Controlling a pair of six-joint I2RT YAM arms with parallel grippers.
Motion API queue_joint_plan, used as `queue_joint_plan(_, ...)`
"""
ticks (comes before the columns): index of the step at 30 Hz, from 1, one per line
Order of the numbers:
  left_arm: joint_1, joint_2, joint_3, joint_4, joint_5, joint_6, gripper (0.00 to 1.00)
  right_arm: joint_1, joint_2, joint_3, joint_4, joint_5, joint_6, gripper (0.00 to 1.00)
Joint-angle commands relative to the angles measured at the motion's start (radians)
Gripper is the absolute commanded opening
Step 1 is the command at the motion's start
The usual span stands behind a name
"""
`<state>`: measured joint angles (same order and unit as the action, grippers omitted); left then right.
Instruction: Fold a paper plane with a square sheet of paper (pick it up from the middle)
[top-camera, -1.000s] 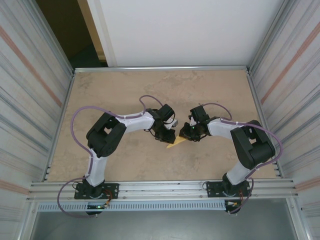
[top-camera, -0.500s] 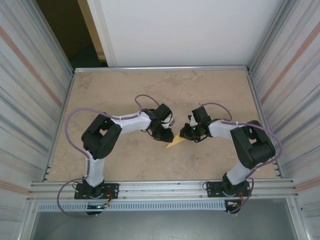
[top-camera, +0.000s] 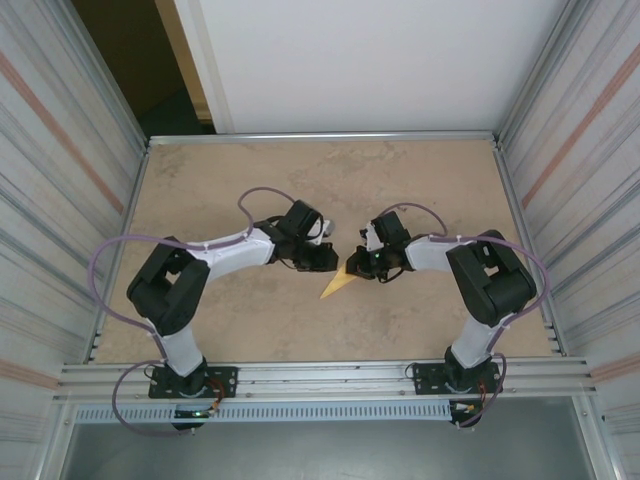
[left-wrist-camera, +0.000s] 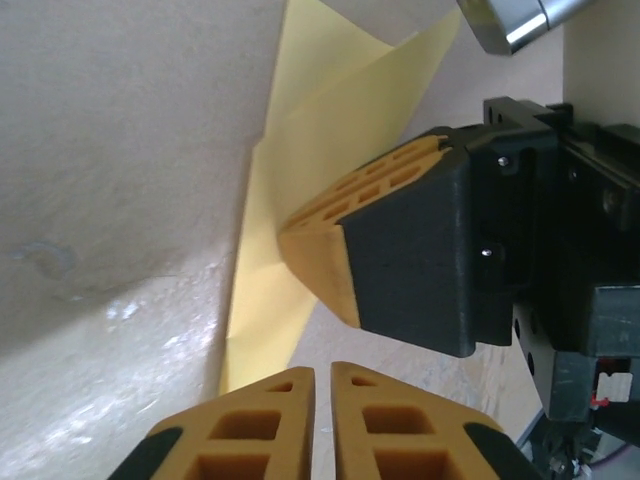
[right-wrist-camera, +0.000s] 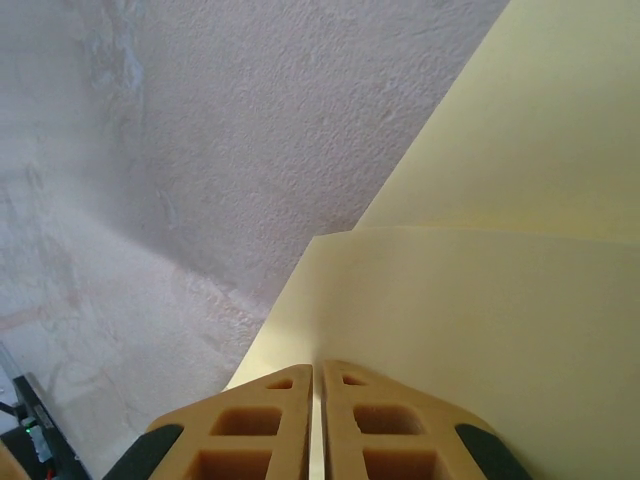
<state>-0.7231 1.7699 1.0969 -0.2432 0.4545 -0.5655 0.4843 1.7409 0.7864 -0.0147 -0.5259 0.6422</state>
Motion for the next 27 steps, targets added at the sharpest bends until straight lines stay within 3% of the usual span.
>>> queue_joint_plan(1,-0.018,0.036,-0.001,0.044,0.067,-0.016,0.12,0.005,0.039,0.007,-0.044,0.007,-0.029,0.1)
queue_joint_plan(10,-0.027,0.112,0.015,0.003,0.053,0.005,0.05,-0.001,0.036,0.007,-0.048,0.001,-0.027,0.1)
queue_joint_plan(27,-0.029,0.158,-0.003,-0.006,0.021,-0.005,0.04,-0.005,0.025,0.018,-0.056,-0.007,-0.022,0.1)
